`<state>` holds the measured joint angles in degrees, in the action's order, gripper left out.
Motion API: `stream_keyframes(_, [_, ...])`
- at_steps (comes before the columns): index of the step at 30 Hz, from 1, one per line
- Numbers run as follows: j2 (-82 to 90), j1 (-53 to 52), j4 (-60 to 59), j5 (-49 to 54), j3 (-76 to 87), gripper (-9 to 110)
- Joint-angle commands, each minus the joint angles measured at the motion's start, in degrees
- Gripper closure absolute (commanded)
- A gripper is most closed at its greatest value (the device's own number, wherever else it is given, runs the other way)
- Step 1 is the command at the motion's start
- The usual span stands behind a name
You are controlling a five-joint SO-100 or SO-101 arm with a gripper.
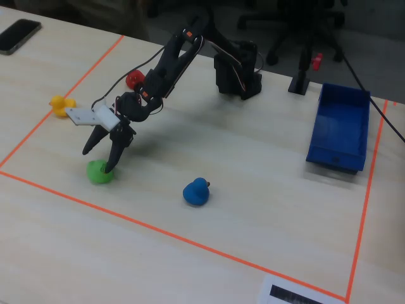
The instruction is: Grasp green duck and put it into box.
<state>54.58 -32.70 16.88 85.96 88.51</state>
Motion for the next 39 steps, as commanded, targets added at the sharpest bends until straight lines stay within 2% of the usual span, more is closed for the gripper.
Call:
stream_keyframes(1, [-0.1,0.6,1.0,0.6,-3.8,60])
stream_keyframes(20, [-5.9,1.1,1.8,2.2,-5.4,61])
stream_keyframes(22, [-6.1,1.3,1.8,2.3,-5.4,73])
stream_keyframes(24, [-6.1,1.5,1.8,1.5,-5.2,94])
stream_keyframes(25, [-5.9,1.6,1.8,0.7,-5.0,101])
stream_keyframes(39, [9.1,2.4,-1.1,-5.6,3.3,101])
